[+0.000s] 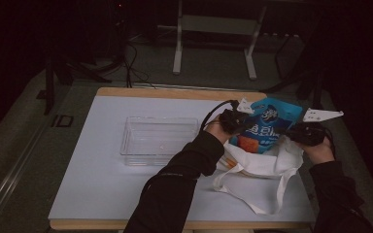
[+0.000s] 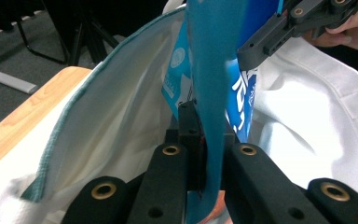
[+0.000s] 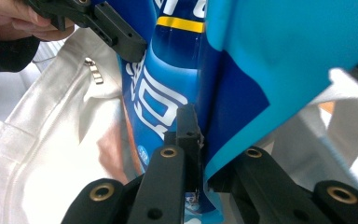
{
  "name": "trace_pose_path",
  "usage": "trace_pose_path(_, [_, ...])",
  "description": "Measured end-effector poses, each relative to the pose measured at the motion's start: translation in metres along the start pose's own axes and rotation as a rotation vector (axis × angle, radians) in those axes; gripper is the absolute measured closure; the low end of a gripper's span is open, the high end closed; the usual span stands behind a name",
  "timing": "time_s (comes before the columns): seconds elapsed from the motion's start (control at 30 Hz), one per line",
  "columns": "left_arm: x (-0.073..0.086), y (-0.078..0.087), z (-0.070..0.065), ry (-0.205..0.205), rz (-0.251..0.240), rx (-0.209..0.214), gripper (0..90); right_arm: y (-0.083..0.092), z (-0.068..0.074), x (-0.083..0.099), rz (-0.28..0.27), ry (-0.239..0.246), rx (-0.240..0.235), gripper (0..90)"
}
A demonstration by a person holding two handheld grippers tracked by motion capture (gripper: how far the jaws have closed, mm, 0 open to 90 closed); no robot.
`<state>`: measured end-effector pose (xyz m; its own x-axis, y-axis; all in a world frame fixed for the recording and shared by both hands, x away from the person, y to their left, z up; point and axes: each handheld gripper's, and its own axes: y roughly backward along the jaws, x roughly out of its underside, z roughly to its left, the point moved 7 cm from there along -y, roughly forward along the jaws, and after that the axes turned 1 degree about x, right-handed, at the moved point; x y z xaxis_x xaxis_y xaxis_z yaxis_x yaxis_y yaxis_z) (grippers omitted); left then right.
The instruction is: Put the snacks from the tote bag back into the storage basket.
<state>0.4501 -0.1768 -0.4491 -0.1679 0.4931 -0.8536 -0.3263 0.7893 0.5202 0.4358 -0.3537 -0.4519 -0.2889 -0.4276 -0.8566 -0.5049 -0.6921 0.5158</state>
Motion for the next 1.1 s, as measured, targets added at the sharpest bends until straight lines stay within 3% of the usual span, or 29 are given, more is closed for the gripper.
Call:
trace_pose_path(0.23, [-0.005, 0.004, 0.000, -0.004, 0.001, 0.001, 89.8, 0.001, 0.001, -0.003, -0.005, -0.017, -0.010, 87.1])
trace_pose_path(1.1, [-0.045, 0.038, -0.006, -0.063, -0.031, 0.013, 90.0, 0.033, 0.011, -0.046, -0.057, 0.034, -0.007, 88.7])
